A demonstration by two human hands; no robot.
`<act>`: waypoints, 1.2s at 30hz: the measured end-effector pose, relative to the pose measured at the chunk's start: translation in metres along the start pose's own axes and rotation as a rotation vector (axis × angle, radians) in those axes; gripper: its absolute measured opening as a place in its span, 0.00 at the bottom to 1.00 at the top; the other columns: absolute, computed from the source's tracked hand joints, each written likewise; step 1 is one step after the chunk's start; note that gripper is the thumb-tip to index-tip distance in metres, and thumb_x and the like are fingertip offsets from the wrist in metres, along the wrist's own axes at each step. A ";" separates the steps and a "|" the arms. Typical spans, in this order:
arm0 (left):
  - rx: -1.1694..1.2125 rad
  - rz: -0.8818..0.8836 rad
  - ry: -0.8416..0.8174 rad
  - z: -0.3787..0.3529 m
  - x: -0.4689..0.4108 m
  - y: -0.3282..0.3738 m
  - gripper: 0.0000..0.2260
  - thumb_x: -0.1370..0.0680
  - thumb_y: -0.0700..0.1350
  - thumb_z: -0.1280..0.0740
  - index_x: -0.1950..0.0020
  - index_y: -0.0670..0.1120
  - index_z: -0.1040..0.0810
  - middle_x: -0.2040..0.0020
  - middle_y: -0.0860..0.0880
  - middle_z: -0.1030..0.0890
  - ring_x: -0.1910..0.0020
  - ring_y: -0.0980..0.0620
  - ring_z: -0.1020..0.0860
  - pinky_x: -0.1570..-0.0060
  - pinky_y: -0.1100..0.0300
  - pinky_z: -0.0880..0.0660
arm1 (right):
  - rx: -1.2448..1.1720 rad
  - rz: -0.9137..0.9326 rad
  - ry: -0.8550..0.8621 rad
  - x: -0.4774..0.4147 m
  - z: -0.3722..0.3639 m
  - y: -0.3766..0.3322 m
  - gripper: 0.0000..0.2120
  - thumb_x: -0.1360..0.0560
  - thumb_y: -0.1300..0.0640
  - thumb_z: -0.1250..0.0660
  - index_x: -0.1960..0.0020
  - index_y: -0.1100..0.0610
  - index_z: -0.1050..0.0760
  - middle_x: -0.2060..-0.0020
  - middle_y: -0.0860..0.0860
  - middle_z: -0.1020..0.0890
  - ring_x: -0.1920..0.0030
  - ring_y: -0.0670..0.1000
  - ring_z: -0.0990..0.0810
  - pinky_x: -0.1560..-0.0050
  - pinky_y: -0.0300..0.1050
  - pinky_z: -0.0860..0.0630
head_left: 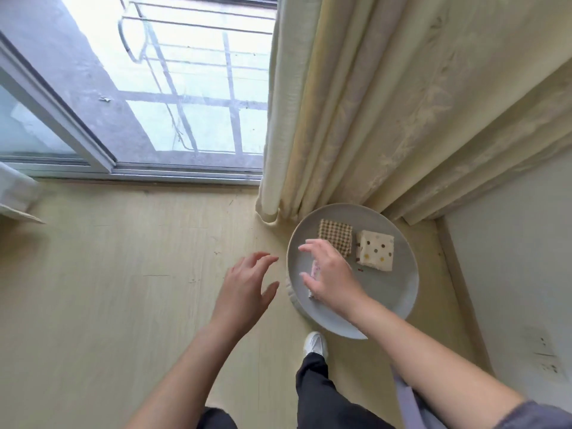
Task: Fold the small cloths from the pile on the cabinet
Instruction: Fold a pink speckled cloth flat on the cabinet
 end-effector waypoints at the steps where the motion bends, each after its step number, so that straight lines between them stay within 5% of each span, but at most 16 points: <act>1: -0.002 -0.003 0.019 0.023 0.012 -0.011 0.19 0.27 0.44 0.27 0.36 0.47 0.24 0.40 0.51 0.23 0.43 0.48 0.23 0.46 0.52 0.26 | 0.001 0.023 0.039 -0.001 -0.001 -0.026 0.22 0.26 0.57 0.29 0.33 0.54 0.28 0.34 0.50 0.27 0.32 0.51 0.29 0.31 0.48 0.32; 10: -0.059 -0.007 0.221 0.235 0.137 -0.125 0.16 0.27 0.43 0.26 0.40 0.46 0.22 0.44 0.49 0.21 0.45 0.47 0.22 0.47 0.49 0.24 | -0.189 0.130 0.252 0.006 -0.069 -0.260 0.21 0.28 0.60 0.28 0.36 0.55 0.25 0.40 0.51 0.23 0.39 0.50 0.25 0.36 0.46 0.29; 17: 0.004 0.067 0.359 0.339 0.177 -0.228 0.15 0.27 0.41 0.27 0.42 0.46 0.22 0.46 0.49 0.21 0.46 0.47 0.23 0.46 0.48 0.24 | -0.139 0.223 0.197 -0.034 -0.141 -0.404 0.19 0.26 0.60 0.29 0.36 0.56 0.26 0.41 0.50 0.23 0.41 0.48 0.24 0.46 0.34 0.35; 36: 0.092 0.260 0.364 0.626 0.149 -0.627 0.13 0.25 0.43 0.29 0.42 0.48 0.22 0.45 0.54 0.23 0.47 0.52 0.24 0.47 0.55 0.26 | -0.180 0.289 0.062 -0.292 -0.358 -0.784 0.19 0.27 0.61 0.31 0.37 0.54 0.26 0.42 0.49 0.22 0.44 0.47 0.22 0.43 0.43 0.27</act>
Point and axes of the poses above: each hand's wrist, its own x-axis away from the middle knuckle, its own z-axis out of the back of the hand, y = z × x, the point moved 8 cm from there along -x, towards the middle knuckle
